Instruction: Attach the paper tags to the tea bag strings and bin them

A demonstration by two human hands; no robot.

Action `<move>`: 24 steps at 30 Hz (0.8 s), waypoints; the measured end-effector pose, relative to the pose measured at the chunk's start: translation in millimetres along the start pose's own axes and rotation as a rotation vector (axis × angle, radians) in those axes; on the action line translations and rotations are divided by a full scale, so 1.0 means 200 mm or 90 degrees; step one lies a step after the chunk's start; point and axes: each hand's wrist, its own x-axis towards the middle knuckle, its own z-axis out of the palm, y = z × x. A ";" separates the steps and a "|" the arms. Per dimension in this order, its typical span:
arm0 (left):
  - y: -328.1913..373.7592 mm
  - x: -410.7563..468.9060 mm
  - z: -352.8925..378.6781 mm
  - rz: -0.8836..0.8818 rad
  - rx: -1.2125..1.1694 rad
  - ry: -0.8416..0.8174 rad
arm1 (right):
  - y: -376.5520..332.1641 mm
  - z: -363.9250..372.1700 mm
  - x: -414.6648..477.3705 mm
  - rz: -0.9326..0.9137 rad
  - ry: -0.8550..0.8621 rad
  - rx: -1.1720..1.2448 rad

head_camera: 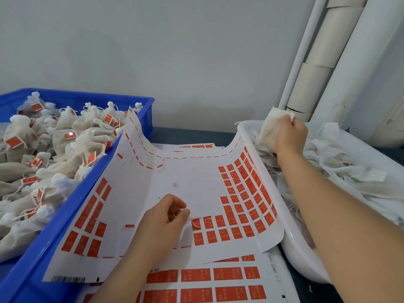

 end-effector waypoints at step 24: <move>0.10 -0.04 -0.09 0.051 -0.312 0.028 | 0.10 -0.14 -1.00 0.136 -0.445 0.104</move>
